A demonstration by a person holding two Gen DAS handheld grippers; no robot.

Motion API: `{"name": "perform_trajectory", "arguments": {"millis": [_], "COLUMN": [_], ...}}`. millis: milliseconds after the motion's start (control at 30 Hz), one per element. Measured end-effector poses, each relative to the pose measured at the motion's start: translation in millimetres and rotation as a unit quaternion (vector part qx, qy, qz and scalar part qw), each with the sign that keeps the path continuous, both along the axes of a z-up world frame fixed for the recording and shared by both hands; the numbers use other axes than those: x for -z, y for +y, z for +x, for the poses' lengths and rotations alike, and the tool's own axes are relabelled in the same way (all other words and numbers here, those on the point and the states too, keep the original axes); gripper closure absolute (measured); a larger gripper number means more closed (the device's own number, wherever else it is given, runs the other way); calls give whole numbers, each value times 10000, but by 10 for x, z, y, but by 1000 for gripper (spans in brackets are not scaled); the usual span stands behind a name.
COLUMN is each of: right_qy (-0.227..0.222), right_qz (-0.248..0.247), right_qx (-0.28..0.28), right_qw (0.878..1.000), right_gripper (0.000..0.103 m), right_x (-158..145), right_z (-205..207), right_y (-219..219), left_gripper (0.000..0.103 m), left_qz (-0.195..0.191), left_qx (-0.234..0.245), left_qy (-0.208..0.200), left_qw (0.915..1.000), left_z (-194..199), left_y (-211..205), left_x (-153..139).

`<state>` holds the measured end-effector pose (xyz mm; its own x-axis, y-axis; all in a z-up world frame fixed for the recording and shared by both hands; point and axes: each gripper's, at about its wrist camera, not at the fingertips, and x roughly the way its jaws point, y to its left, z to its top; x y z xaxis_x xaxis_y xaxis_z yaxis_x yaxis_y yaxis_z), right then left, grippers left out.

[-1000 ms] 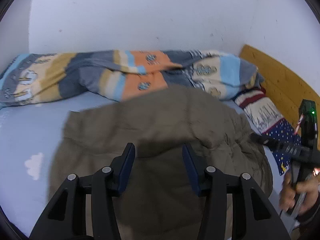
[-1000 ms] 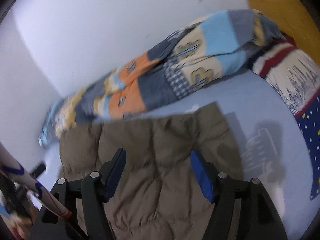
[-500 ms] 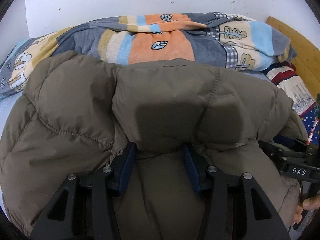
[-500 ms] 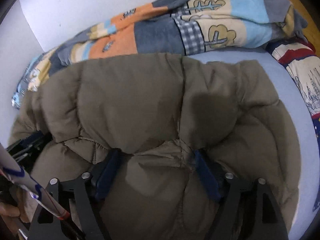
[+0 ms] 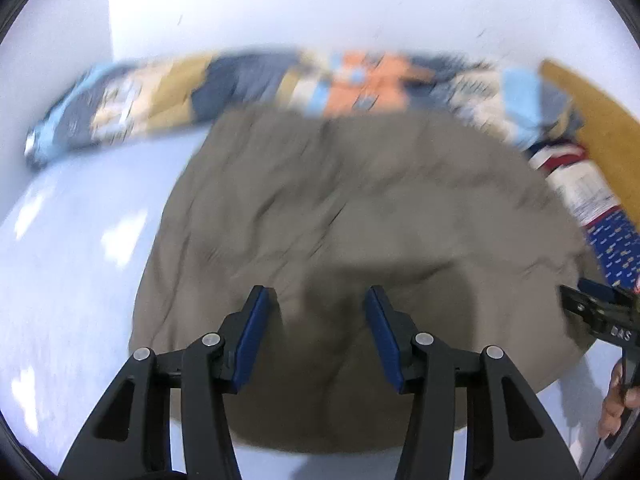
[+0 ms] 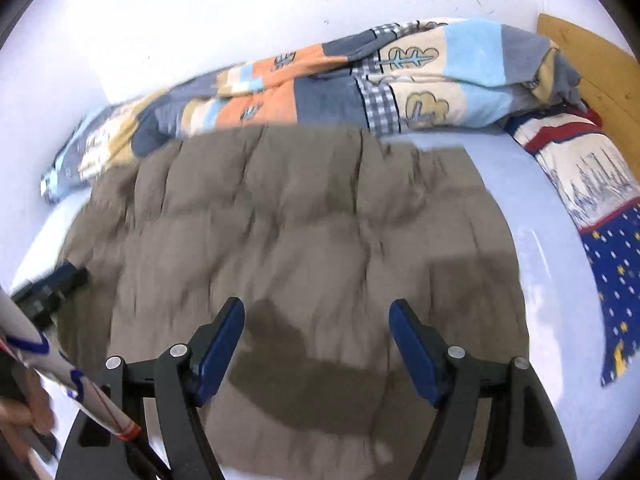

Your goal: Fold large clothes

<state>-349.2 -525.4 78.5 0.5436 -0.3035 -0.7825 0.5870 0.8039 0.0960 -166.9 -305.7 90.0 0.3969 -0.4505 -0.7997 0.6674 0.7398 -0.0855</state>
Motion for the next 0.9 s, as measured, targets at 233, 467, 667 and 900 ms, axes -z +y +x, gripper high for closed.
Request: {"name": "perform_trajectory", "arguments": {"millis": [233,467,667,900], "right_qy": [-426,-1160,-1248,-862], "right_qz": [912,555,919,732], "right_qx": [264,365,766,986], "right_qw": [9946,9910,9849,9887], "right_gripper": [21,18,20,53], "right_x": [97,-528,-360,-126], "right_z": [-452,-1282,-1445,-1280], "right_y": [118,502,350,64], "left_gripper": [53,45,45,45], "left_qz": [-126,-709,-594,-15], "left_qx": [82,-427,-783,-1005], "left_qy": [-122,-456,-251,-314], "left_qw": [9998,9955,9948,9944], "left_z": [-388,-671,-415,-168], "left_y": [438,1145,1159,953], "left_x": [-371,-589,-387,-101]}}
